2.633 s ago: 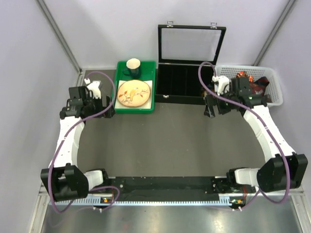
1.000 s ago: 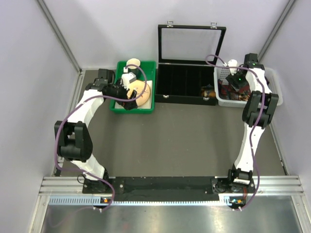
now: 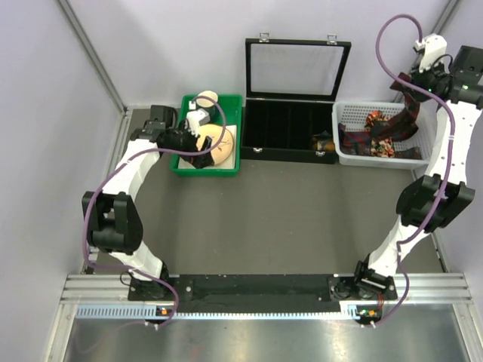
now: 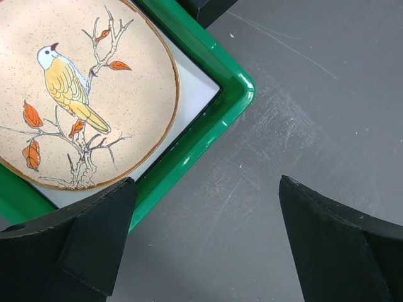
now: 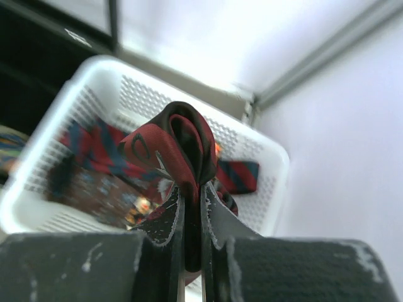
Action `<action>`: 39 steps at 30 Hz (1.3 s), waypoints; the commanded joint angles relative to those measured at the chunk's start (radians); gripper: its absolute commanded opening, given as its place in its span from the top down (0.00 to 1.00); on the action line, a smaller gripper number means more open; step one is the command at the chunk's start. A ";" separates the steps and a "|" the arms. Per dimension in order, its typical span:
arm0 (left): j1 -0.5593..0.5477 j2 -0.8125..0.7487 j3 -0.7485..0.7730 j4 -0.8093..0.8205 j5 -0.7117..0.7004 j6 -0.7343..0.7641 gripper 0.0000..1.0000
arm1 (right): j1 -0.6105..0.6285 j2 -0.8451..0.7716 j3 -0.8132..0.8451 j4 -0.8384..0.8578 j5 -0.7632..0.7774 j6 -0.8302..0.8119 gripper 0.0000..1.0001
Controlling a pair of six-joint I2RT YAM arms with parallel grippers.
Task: Roll the ties
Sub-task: Place the tie at the center of the board.
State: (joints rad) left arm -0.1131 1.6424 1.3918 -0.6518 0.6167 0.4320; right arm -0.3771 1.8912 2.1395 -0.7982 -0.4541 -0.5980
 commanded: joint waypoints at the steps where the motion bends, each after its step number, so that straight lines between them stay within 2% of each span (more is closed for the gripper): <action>1: -0.005 -0.072 0.024 0.050 0.029 -0.047 0.01 | 0.000 -0.089 0.077 0.008 -0.155 0.128 1.00; 13: -0.005 -0.153 -0.005 0.087 0.046 -0.098 0.01 | 0.000 -0.311 0.178 0.161 -0.267 0.410 1.00; 18: -0.005 -0.191 -0.010 0.095 0.055 -0.116 0.01 | 0.000 -0.380 0.215 0.218 -0.382 0.513 1.00; 21: -0.005 -0.219 -0.022 0.104 0.064 -0.119 0.01 | 0.000 -0.425 0.197 0.218 -0.466 0.549 1.00; 24: -0.005 -0.266 -0.040 0.115 0.087 -0.104 0.01 | 0.000 -0.489 0.061 0.200 -0.532 0.566 1.00; 31: -0.005 -0.276 -0.011 0.037 0.124 -0.041 0.01 | 0.000 -0.696 -0.369 0.185 -0.482 0.583 1.00; 33: -0.005 -0.271 -0.008 0.030 0.124 -0.039 0.01 | 0.000 -0.769 -0.474 0.175 -0.421 0.560 1.00; 34: -0.005 -0.271 -0.008 0.034 0.123 -0.038 0.01 | 0.000 -0.796 -0.504 0.182 -0.378 0.552 1.00; 35: -0.005 -0.271 -0.010 0.037 0.123 -0.039 0.01 | 0.000 -0.819 -0.532 0.188 -0.253 0.543 1.00; 38: -0.005 -0.254 -0.007 0.047 0.115 -0.053 0.01 | 0.000 -0.900 -0.613 0.240 -0.010 0.492 1.00; 39: -0.005 -0.242 -0.002 0.050 0.110 -0.058 0.01 | 0.000 -0.917 -0.651 0.258 0.030 0.456 1.00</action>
State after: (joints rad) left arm -0.1131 1.3796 1.3563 -0.6136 0.7086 0.3695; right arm -0.3759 1.1030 1.5356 -0.6579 -0.7200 -0.0536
